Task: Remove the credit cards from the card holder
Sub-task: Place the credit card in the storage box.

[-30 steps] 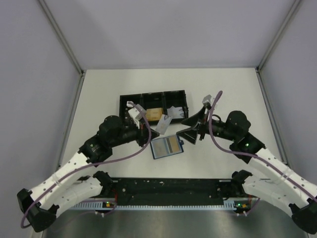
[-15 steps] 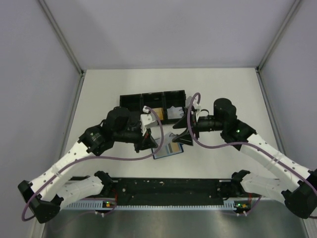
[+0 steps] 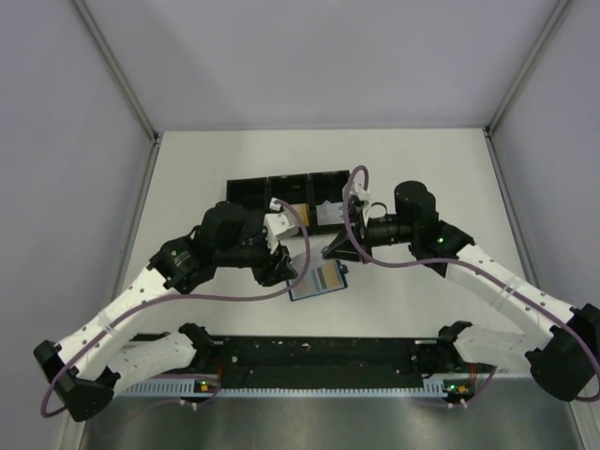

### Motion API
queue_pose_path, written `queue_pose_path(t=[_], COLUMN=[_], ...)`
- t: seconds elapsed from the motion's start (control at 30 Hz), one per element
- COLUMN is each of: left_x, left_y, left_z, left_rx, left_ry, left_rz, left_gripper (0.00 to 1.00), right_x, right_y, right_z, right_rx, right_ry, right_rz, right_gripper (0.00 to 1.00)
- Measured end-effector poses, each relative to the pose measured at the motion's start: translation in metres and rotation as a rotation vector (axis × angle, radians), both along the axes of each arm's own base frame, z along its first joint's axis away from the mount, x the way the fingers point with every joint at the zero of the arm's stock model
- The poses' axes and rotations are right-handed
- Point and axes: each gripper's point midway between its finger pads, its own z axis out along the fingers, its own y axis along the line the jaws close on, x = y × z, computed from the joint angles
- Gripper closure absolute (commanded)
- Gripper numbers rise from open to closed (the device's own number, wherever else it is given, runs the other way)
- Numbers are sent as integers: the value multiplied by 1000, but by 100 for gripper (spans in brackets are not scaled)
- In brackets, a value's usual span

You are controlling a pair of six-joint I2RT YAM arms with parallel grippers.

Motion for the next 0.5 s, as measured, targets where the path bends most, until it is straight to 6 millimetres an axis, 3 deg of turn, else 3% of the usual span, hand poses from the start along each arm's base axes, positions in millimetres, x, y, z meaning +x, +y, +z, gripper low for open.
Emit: queue_pose_path(t=[0.07, 0.2, 0.37, 0.5], left_x=[12, 46, 86, 106], left_y=[7, 35, 81, 118], left_z=[-2, 0, 11, 7], left_rx=[19, 34, 30, 80], left_ry=[-30, -139, -242, -286], left_rz=[88, 349, 700, 932], left_gripper=[28, 13, 7, 6], right_x=[13, 61, 121, 161], right_y=[-3, -19, -45, -55], right_z=[-2, -16, -57, -85], right_rx=[-12, -51, -160, -283], right_ry=[24, 118, 276, 352], right_rz=[-63, -282, -585, -763], right_gripper=[100, 100, 100, 100])
